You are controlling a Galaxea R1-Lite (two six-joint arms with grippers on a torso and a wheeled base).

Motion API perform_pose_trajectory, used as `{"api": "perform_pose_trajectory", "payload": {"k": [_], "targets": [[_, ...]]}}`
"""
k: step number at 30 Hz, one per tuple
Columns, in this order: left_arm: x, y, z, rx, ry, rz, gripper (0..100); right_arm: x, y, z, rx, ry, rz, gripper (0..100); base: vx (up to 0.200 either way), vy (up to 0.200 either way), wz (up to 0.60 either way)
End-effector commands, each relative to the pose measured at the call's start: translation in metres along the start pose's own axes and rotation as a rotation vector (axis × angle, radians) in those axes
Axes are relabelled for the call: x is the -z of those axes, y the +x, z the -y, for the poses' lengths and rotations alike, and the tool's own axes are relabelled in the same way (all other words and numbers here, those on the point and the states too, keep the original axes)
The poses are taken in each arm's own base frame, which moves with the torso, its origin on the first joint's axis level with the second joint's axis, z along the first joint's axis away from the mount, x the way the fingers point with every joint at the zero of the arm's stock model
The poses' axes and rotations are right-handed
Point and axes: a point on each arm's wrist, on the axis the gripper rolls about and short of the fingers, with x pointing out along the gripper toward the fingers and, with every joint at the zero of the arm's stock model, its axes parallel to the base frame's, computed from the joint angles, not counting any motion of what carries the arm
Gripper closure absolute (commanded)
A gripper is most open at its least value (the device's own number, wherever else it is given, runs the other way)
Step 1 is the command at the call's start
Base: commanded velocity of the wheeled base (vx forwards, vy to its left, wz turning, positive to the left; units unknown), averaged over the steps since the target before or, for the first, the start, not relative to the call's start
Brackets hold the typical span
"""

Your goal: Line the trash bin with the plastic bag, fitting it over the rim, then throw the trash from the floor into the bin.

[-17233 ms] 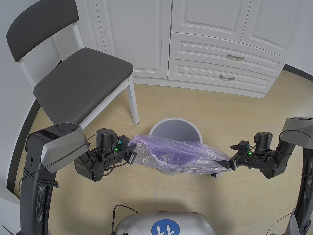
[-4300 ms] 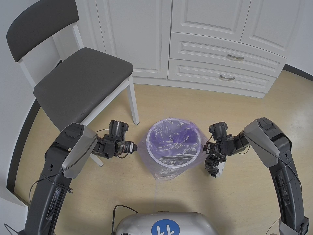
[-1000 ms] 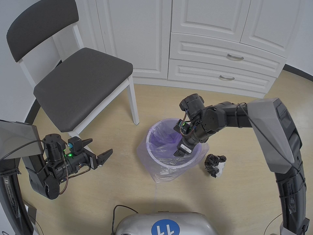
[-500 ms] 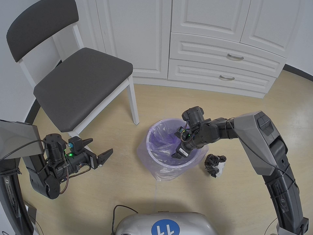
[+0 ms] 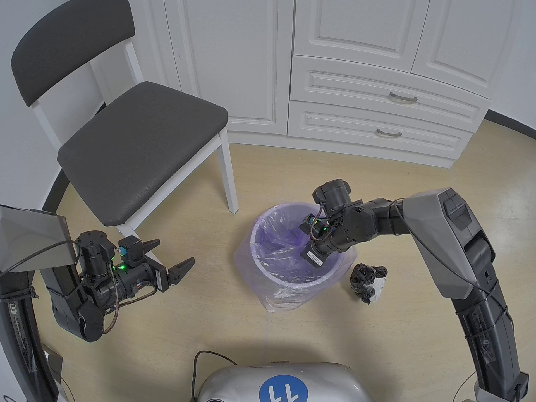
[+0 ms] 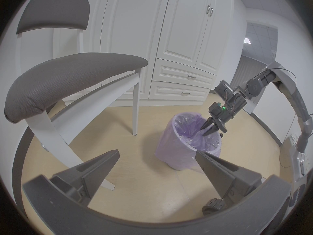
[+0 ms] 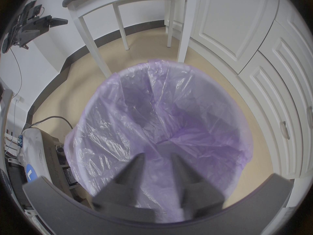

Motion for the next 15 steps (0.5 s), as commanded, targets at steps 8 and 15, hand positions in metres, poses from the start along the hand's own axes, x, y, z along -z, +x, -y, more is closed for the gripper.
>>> {"api": "perform_pose_trajectory", "payload": {"k": [8,15], "targets": [[0.002,0.001,0.004,0.014,0.010,-0.010,0,-0.023,-0.036,-0.019,-0.024,-0.048,0.032,100,0.000,0.000,0.00],[0.002,0.001,0.004,0.012,0.009,-0.009,0,-0.012,-0.041,-0.044,-0.087,-0.070,-0.030,100,0.000,0.000,0.00]]}}
